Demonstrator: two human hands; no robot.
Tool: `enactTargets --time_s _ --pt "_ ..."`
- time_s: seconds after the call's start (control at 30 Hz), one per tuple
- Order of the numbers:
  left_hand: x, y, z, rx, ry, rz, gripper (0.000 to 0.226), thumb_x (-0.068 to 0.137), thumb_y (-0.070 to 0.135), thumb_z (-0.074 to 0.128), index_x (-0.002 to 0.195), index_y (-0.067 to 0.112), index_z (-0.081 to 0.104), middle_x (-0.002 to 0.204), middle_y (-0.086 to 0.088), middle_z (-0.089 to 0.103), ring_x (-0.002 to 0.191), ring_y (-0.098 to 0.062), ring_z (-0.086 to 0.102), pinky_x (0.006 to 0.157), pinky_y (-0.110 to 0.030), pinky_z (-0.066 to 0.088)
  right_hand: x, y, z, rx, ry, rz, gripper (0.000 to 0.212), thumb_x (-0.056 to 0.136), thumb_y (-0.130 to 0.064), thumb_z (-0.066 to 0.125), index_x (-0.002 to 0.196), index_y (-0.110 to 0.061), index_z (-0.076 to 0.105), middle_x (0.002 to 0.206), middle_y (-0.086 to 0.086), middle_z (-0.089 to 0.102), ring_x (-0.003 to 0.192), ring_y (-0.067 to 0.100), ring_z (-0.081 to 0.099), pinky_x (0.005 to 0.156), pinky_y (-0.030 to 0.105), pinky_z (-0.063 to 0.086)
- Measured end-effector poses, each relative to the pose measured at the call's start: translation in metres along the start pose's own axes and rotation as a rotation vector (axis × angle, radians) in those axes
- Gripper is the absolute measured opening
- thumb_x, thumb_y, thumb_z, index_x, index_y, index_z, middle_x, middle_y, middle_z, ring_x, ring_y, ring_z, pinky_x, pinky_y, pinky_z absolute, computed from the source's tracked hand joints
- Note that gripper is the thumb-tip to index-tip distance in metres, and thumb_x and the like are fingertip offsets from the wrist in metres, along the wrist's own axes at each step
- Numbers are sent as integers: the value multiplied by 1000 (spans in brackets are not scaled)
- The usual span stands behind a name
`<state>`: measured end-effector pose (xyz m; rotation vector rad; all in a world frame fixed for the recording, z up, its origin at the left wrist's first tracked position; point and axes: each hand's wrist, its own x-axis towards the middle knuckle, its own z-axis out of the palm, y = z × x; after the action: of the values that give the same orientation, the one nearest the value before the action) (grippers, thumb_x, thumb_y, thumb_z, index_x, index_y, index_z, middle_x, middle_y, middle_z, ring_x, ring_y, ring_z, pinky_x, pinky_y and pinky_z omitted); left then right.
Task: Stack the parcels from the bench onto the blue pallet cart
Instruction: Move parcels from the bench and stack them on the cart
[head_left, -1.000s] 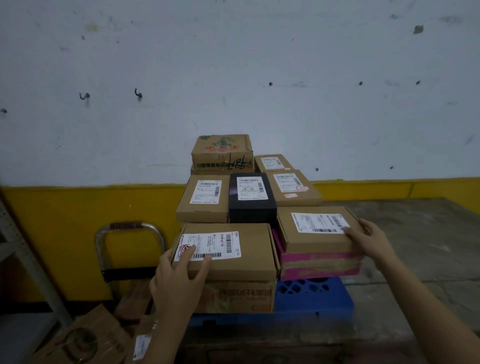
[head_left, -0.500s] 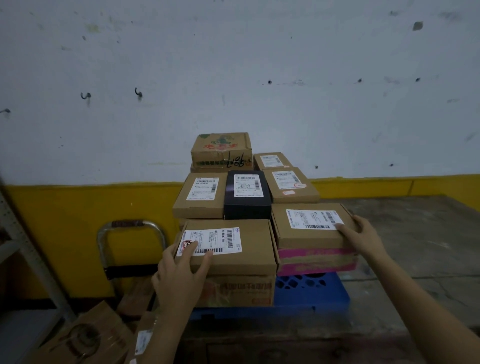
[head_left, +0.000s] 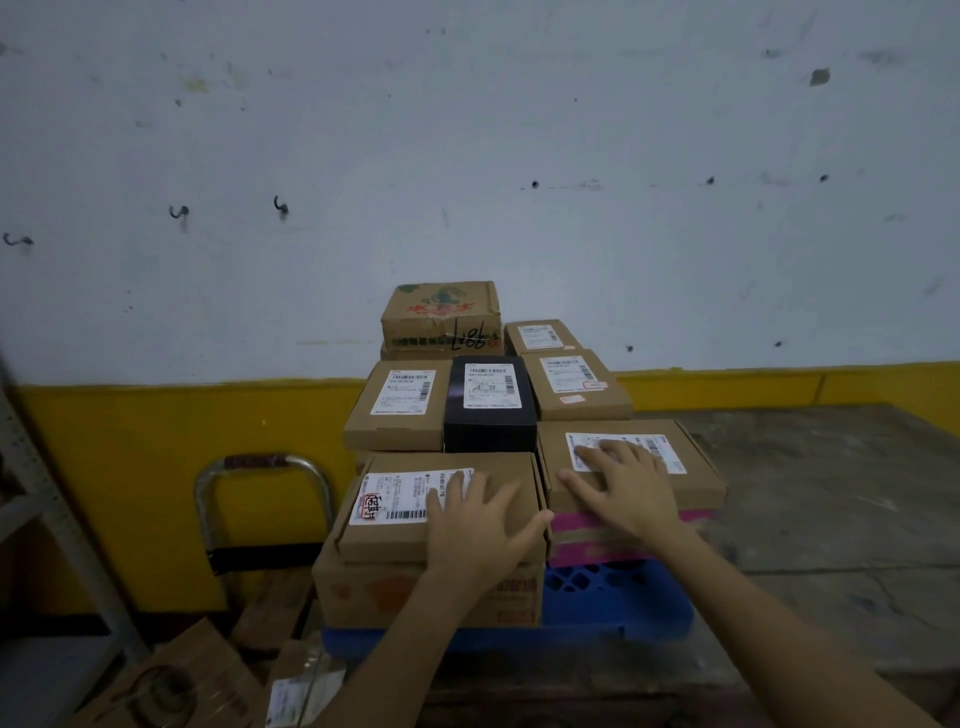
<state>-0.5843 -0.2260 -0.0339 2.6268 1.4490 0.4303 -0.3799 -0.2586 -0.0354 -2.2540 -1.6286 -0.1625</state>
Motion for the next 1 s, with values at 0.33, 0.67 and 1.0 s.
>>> enactTargets --time_s 0.33,0.67,1.0 --pt "1 1 8 24 57 11 64 84 73 20 137 39 36 149 1 32 140 -24 21 112 -50 15 -2 -2 2 -44 42 -19 59 86 -68 30 133 -35 45 140 -2 44 132 20 33 109 37 22" --pt "3 2 -3 -21 41 -23 67 82 75 23 136 38 36 147 5 33 139 -18 23 114 -49 16 3 9 -22 238 45 17 55 87 -61 40 130 -28 50 138 1 47 124 20 45 106 42 35" --pt "51 0 -41 64 244 -2 57 89 60 37 140 34 34 146 4 35 136 -16 28 109 -38 24 69 46 -46 243 25 84 60 86 -59 45 137 -28 41 144 9 37 128 25 42 99 43 40"
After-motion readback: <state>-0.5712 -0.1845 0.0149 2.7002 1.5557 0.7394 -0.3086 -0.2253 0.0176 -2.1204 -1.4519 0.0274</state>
